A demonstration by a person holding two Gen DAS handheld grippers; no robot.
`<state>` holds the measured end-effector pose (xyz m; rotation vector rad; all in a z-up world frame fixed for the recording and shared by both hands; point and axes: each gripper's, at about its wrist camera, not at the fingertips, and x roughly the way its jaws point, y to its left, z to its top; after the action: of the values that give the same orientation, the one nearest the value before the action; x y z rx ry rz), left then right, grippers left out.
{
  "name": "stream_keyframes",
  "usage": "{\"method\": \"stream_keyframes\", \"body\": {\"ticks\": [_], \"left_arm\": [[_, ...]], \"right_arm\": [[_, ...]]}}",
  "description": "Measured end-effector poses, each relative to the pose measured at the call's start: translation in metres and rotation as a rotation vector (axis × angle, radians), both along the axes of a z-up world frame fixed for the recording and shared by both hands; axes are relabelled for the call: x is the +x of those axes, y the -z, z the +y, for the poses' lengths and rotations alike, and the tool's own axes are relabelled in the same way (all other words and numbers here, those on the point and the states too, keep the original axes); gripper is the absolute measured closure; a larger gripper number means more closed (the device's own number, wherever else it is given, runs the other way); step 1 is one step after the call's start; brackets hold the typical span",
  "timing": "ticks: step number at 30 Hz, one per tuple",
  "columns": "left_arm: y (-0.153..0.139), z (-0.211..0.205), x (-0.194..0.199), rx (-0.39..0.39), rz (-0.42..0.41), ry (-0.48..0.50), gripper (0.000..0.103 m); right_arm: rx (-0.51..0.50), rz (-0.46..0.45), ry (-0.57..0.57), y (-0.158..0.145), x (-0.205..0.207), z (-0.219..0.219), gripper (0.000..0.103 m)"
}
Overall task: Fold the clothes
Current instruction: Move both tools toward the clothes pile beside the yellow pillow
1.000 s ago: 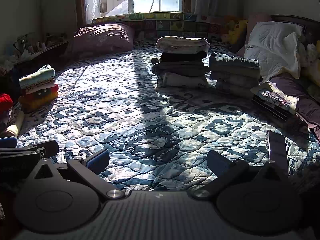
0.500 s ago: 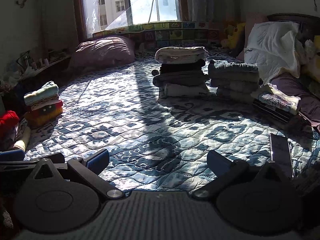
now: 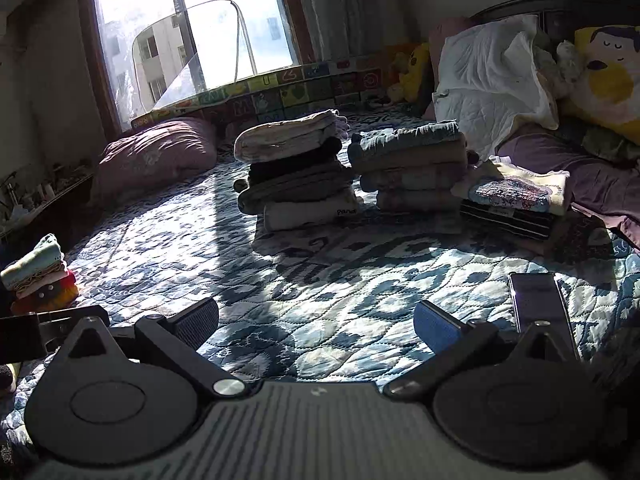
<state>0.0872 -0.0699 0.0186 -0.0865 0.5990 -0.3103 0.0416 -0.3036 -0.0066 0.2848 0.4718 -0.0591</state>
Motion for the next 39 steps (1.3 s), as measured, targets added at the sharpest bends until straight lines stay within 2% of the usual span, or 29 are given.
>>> {"method": "stream_keyframes", "body": {"ticks": [3, 5, 10, 14, 18, 21, 23, 25, 29, 33, 39], "left_arm": [[0.004, -0.023, 0.025, -0.084, 0.016, 0.055, 0.0], [0.007, -0.045, 0.037, -0.09, 0.026, 0.093, 0.0], [0.006, -0.109, 0.075, -0.057, 0.008, 0.191, 0.001], [0.004, -0.166, 0.103, -0.015, -0.019, 0.283, 0.002], [0.009, -0.22, 0.132, 0.01, -0.029, 0.386, 0.009], [0.014, -0.263, 0.152, 0.02, -0.039, 0.455, 0.018], [0.019, -0.288, 0.167, 0.018, -0.022, 0.477, 0.024], [0.026, -0.312, 0.18, 0.012, -0.007, 0.514, 0.031], [0.042, -0.37, 0.21, 0.044, 0.023, 0.564, 0.035], [0.054, -0.409, 0.234, 0.08, 0.051, 0.59, 0.037], [0.066, -0.449, 0.265, 0.115, 0.093, 0.607, 0.043]], "right_arm": [[0.062, -0.061, 0.083, 0.005, 0.01, -0.038, 0.0], [0.073, -0.075, 0.124, 0.008, 0.02, -0.063, 0.0], [0.065, -0.089, 0.255, 0.022, 0.05, -0.124, 0.0], [0.112, -0.126, 0.396, 0.046, 0.063, -0.175, 0.001], [0.131, -0.135, 0.48, 0.071, 0.069, -0.212, 0.001], [0.149, -0.152, 0.472, 0.084, 0.071, -0.235, 0.002], [0.15, -0.157, 0.444, 0.086, 0.073, -0.245, 0.006], [0.117, -0.165, 0.449, 0.088, 0.073, -0.251, 0.008], [0.098, -0.166, 0.438, 0.093, 0.08, -0.256, 0.01], [0.138, -0.166, 0.448, 0.1, 0.084, -0.262, 0.01], [0.196, -0.162, 0.449, 0.108, 0.096, -0.269, 0.01]]}}
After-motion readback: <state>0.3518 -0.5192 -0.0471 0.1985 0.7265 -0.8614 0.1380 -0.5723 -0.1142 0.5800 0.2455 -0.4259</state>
